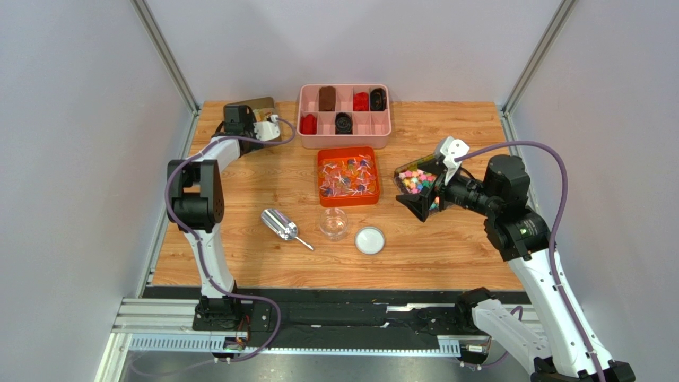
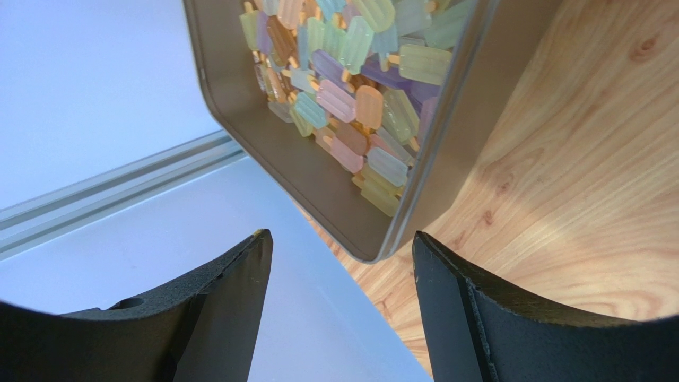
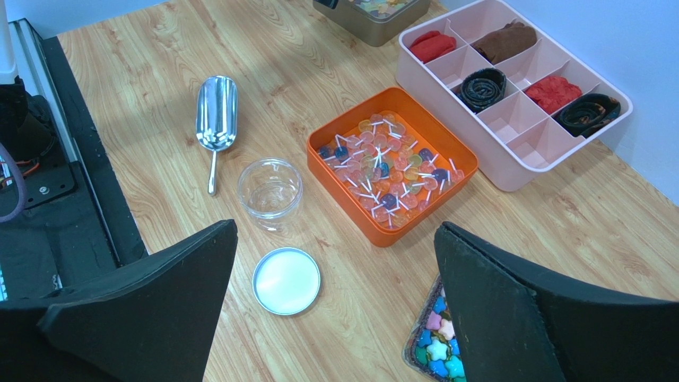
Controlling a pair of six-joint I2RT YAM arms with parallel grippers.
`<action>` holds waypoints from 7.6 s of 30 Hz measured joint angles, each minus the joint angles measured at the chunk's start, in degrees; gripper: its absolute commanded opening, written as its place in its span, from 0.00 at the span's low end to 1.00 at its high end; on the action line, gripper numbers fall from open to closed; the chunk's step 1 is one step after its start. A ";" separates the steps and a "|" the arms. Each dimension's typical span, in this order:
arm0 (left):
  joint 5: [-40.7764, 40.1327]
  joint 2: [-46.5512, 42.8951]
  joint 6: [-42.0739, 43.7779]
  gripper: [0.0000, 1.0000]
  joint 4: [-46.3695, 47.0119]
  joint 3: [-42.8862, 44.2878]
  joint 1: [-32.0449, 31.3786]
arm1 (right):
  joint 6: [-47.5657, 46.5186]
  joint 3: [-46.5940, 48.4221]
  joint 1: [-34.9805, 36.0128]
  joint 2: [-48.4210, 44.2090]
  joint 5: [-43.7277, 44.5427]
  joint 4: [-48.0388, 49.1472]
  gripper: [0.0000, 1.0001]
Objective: Pack the candies
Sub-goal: Place the storage box at the center of the board, then move the storage box to the center of the board.
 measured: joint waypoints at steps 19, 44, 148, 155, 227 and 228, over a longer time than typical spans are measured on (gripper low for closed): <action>-9.44 8.50 2.78 0.73 14.67 0.07 -0.04 | 0.00 0.00 0.00 -0.02 0.00 0.26 1.00; 21.35 -25.00 -30.32 0.69 -24.02 -6.45 -12.31 | 0.00 -0.02 0.00 -0.94 0.00 0.28 1.00; 5.44 -5.77 -58.75 0.32 -27.43 0.57 -1.16 | 0.00 -0.02 0.00 -3.48 -2.23 0.31 1.00; 5.03 -6.93 -57.42 0.32 -26.34 -1.51 3.52 | 0.00 -0.02 0.02 -3.48 -2.23 0.31 1.00; 52.17 -23.96 -42.77 0.74 -40.70 -24.13 9.68 | 0.02 -0.04 0.00 -4.26 -2.27 0.28 1.00; 52.33 -23.71 -42.86 0.72 -40.54 -23.96 9.68 | 0.02 -0.04 0.00 -4.26 -2.27 0.28 1.00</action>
